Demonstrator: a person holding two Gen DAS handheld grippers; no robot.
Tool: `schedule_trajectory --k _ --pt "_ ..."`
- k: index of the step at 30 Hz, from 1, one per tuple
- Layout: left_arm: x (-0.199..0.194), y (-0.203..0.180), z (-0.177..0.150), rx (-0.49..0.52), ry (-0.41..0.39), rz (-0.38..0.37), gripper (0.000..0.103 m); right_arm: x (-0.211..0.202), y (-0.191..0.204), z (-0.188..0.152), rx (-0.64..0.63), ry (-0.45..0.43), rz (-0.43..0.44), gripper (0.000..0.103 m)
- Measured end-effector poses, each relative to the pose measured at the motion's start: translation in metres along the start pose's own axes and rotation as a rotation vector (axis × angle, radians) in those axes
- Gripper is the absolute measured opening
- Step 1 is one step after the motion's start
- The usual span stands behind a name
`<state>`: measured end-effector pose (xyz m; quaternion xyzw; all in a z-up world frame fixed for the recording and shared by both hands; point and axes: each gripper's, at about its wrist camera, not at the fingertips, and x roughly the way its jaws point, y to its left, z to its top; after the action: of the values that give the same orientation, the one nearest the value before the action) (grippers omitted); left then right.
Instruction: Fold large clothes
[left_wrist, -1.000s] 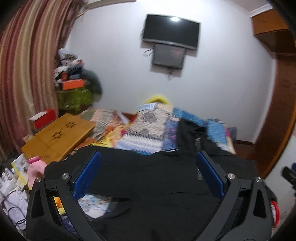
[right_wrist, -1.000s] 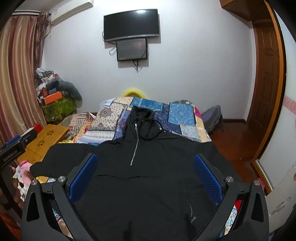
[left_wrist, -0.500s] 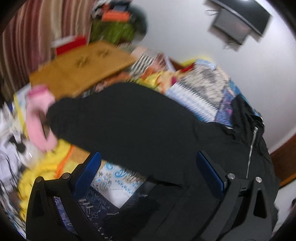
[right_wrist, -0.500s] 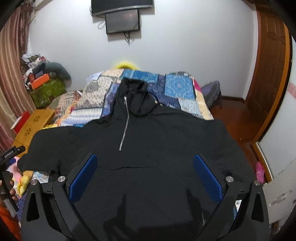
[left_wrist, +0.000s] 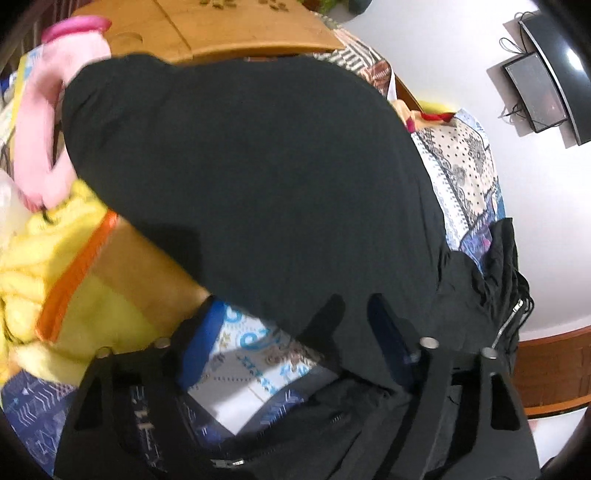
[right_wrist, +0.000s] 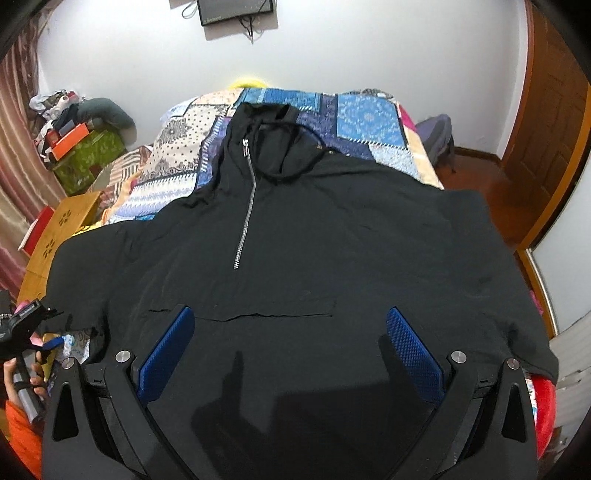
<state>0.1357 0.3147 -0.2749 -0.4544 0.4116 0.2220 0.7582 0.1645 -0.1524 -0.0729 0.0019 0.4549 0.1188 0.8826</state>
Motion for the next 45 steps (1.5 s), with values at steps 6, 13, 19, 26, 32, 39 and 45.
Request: schedule_trajectory --k 6,13,19,26,32,39,45 --pt "0.000 -0.019 0.008 0.102 -0.083 0.127 0.039 0.008 0.004 0.003 -0.011 0.032 0.012 0.103" --pt "-0.023 -0.042 0.007 0.207 -0.177 0.143 0.011 0.002 0.009 0.005 -0.030 0.016 0.010 0.103" --pt "-0.065 -0.096 -0.002 0.391 -0.288 0.112 0.007 -0.007 0.010 0.006 -0.032 -0.005 0.022 0.103" --pt "-0.085 -0.181 -0.037 0.638 -0.349 0.021 0.006 -0.019 0.010 0.005 -0.065 -0.044 0.003 0.103" --pt "-0.064 -0.234 -0.085 0.798 -0.270 -0.059 0.006 -0.030 0.008 0.005 -0.057 -0.082 0.025 0.103" --pt "-0.006 -0.254 -0.145 0.921 -0.051 -0.050 0.006 -0.026 0.006 0.001 -0.063 -0.082 0.022 0.103" --pt "0.029 -0.247 -0.180 0.964 0.113 0.002 0.009 -0.024 0.003 -0.005 -0.069 -0.065 0.011 0.103"
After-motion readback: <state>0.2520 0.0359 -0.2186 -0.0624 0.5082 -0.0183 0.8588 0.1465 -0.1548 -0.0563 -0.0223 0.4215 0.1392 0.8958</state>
